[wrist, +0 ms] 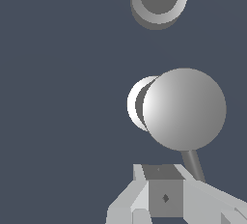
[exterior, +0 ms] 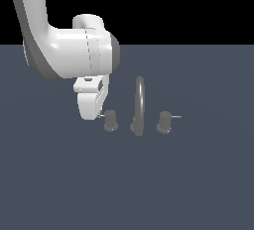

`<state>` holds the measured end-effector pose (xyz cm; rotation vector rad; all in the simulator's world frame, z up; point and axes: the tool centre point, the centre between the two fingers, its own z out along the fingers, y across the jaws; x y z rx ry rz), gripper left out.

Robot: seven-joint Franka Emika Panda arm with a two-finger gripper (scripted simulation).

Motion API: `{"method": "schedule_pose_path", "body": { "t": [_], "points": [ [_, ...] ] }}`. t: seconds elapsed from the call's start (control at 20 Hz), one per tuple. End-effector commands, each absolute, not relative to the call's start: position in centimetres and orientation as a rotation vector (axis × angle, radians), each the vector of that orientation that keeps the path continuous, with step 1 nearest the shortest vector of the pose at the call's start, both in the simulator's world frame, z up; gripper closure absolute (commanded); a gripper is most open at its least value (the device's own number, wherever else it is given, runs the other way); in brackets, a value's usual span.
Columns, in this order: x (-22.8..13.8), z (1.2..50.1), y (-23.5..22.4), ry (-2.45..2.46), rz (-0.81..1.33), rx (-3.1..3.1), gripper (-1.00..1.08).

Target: Turn on the faucet by rotating a designated handle.

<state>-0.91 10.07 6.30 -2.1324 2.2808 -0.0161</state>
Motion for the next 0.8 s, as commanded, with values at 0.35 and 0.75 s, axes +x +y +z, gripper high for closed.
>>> {"method": "schedule_pose_path", "body": {
  "t": [0.35,0.75],
  "points": [
    [-4.7,6.3,9.9,2.288,0.0,-2.152,1.08],
    [-5.7,6.3,8.1,2.281,-0.002,-2.152,1.08]
  ]
}}
